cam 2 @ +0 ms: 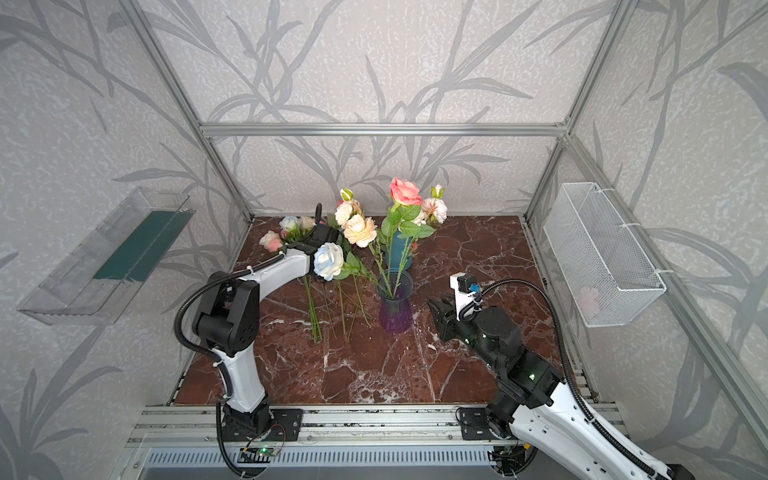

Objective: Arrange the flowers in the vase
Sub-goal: 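Raise the pink rose upright with left gripper while right gripper approaches, then grasp the pink rose stem with right gripper above the left gripper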

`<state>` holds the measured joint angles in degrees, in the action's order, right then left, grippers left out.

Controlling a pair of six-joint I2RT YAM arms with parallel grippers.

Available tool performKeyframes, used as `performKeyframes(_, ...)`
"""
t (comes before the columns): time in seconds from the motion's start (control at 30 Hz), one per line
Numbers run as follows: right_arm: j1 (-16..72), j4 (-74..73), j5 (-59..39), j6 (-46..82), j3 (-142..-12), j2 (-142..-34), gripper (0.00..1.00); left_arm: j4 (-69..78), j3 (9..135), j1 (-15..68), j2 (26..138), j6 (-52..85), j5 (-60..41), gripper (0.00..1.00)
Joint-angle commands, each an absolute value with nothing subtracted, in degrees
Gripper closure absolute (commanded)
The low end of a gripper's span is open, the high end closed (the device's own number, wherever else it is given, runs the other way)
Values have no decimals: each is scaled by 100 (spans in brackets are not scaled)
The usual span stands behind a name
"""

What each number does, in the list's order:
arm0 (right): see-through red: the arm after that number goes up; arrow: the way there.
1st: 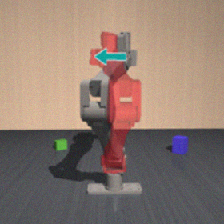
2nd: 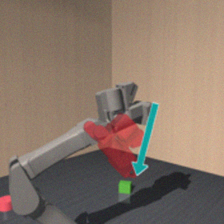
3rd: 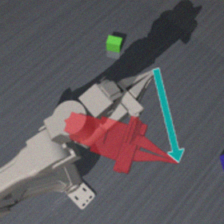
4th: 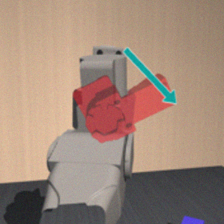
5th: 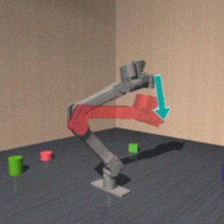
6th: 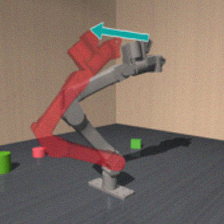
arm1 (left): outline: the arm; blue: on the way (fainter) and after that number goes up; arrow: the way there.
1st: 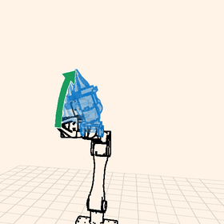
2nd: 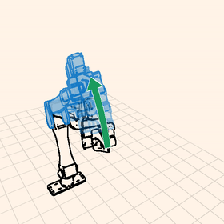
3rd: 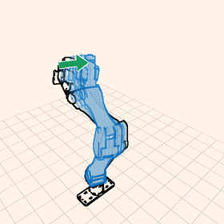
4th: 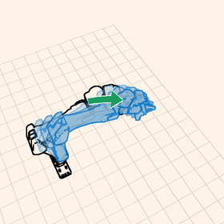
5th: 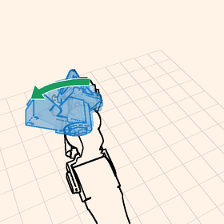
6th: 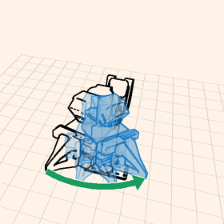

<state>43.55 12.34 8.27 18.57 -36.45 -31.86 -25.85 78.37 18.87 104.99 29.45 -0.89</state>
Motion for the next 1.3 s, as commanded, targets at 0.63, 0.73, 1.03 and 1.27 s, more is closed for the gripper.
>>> performKeyframes(0.63, 5089, 1032, -769, 1473, -7246, -5536, 55, -2148, 6659, 1872, 4433, 822, -2522, 100)
performKeyframes(0.73, 5762, 917, -632, 1100, -8056, -6318, 52, -2103, 6625, 1872, 4499, 1083, -3444, 100)
performKeyframes(1.03, 5997, 267, -1175, 1617, -9263, -7947, 49, -1692, 6461, 1864, 4448, 1513, -4286, 100)
performKeyframes(1.27, 5998, -24, -1069, 1878, -9616, -8564, 57, -1515, 6381, 1821, 4464, 1634, -4395, 100)
